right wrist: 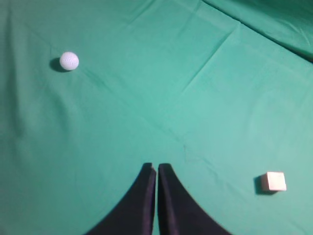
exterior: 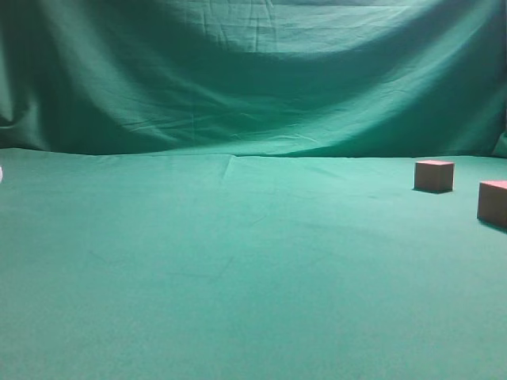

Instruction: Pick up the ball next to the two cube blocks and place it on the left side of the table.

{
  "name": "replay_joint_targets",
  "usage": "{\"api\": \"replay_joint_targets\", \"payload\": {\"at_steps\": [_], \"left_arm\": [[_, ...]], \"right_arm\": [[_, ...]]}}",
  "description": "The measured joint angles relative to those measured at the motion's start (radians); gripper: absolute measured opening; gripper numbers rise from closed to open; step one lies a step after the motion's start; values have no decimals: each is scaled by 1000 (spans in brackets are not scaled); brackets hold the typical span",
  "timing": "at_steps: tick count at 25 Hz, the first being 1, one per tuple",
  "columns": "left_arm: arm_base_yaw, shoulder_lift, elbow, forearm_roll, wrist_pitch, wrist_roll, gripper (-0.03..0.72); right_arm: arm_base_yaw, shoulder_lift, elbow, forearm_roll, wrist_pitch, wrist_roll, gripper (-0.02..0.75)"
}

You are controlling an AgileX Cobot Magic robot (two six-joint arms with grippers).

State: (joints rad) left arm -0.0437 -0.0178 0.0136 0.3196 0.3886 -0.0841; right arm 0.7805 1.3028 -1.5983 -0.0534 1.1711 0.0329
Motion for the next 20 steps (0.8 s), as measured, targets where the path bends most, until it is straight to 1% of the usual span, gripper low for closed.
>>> {"api": "replay_joint_targets", "payload": {"at_steps": [5,8,10,13,15,20], "left_arm": [[0,0,0,0,0,0,0],[0,0,0,0,0,0,0],[0,0,0,0,0,0,0],[0,0,0,0,0,0,0],[0,0,0,0,0,0,0],[0,0,0,0,0,0,0]], "right_arm": [[0,-240,336,0,-199,49,0],[0,-362,496,9,-290,63,0],[-2,-426,570,32,-291,83,0],[-2,-508,636,34,-233,97,0],[-2,-544,666,18,-195,99,0],[-2,-633,740,-50,-206,104,0]]}}
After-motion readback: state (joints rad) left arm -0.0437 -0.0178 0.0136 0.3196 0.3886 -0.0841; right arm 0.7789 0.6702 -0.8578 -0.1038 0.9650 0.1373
